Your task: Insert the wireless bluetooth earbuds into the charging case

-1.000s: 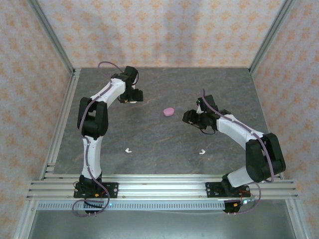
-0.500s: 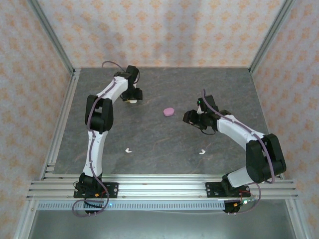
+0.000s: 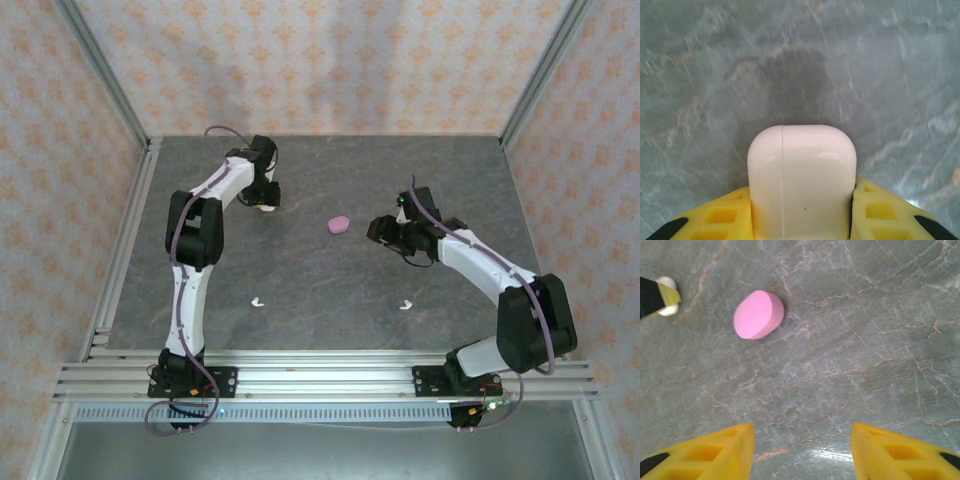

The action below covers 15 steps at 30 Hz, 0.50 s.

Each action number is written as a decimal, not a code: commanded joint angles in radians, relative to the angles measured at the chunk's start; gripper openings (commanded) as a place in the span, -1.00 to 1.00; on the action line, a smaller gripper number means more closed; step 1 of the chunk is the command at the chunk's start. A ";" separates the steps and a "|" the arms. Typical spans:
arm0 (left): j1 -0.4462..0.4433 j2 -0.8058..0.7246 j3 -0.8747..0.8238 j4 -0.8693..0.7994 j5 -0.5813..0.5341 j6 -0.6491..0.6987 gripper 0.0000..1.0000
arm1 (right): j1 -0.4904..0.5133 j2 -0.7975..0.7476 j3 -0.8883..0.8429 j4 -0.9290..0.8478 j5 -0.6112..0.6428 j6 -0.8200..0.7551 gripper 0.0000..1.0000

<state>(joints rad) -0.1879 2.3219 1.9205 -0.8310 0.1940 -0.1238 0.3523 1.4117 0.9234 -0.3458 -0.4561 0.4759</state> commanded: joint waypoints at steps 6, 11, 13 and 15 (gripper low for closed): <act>-0.070 -0.365 -0.290 0.070 0.163 0.224 -0.66 | -0.020 -0.119 0.087 -0.075 -0.118 0.049 0.08; -0.160 -0.606 -0.436 0.086 0.285 0.336 -0.66 | -0.021 -0.156 0.172 -0.141 -0.259 0.027 0.05; -0.210 -0.694 -0.478 0.094 0.329 0.362 -0.66 | -0.022 -0.170 0.208 -0.173 -0.311 0.023 0.05; -0.262 -0.772 -0.509 0.099 0.341 0.383 -0.66 | -0.020 -0.186 0.238 -0.195 -0.364 0.029 0.05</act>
<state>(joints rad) -0.4004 1.6390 1.4639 -0.7509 0.4530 0.1699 0.3328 1.2678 1.1061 -0.4732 -0.7010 0.5045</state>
